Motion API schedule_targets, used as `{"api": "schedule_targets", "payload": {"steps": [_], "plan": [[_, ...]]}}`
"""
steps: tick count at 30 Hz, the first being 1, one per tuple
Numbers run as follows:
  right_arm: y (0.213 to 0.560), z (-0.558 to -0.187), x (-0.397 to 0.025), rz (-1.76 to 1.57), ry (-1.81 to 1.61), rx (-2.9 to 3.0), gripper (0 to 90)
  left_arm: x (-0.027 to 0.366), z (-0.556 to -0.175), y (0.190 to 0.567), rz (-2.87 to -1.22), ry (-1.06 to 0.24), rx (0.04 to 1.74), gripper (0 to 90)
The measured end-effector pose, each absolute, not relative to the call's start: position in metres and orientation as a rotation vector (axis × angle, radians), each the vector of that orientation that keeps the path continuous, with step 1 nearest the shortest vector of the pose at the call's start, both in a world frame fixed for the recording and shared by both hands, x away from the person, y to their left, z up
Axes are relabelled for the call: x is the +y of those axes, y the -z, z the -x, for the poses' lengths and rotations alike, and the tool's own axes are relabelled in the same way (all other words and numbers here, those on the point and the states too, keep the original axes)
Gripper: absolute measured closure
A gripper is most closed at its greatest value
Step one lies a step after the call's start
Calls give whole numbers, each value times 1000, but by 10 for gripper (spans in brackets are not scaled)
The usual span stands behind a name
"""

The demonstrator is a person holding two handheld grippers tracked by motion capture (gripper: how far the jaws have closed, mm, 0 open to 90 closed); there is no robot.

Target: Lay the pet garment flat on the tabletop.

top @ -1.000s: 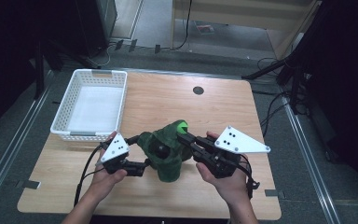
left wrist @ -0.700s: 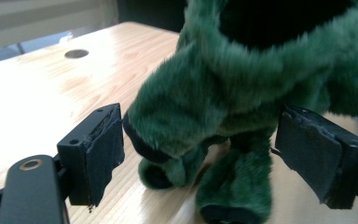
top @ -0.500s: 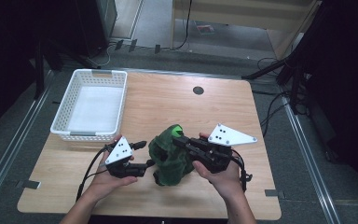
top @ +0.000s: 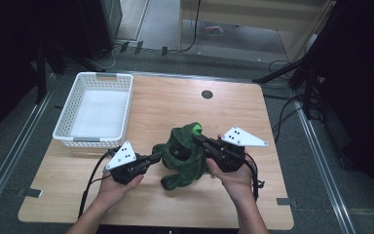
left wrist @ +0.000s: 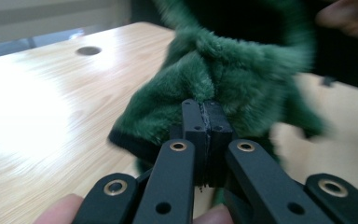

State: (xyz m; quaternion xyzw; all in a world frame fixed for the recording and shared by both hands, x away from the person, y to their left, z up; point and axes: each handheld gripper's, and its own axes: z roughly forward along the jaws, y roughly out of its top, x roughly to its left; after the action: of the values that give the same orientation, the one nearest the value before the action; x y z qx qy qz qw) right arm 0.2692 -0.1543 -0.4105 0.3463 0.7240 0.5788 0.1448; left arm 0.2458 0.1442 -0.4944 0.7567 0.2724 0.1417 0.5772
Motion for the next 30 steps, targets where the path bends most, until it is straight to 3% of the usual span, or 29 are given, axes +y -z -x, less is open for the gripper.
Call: {"api": "schedule_targets", "payload": {"steps": [3, 4, 7, 10, 16, 24, 30], "plan": [[425, -282, -161, -1105, -1620, 2027, 789, 141, -245, 492, -1767, -300, 634, 900], [433, -288, -164, -1138, -1606, 1988, 692, 140, -246, 492, -1761, -290, 655, 900], [446, -296, -168, -1136, -1539, 1931, 520, 142, -250, 494, -1747, -280, 718, 900], [443, -293, -173, -1169, -1572, 1912, 434, 145, -253, 495, -1740, -282, 766, 900], [438, -278, -179, -1157, -1674, 1895, 394, 147, -255, 496, -1729, -281, 789, 900], [488, -275, -148, -1163, -1610, 2188, 246, 147, -253, 493, -1722, -280, 775, 900], [489, -278, -142, -1144, -1621, 2106, 280, 146, -252, 495, -1724, -258, 754, 900]]}}
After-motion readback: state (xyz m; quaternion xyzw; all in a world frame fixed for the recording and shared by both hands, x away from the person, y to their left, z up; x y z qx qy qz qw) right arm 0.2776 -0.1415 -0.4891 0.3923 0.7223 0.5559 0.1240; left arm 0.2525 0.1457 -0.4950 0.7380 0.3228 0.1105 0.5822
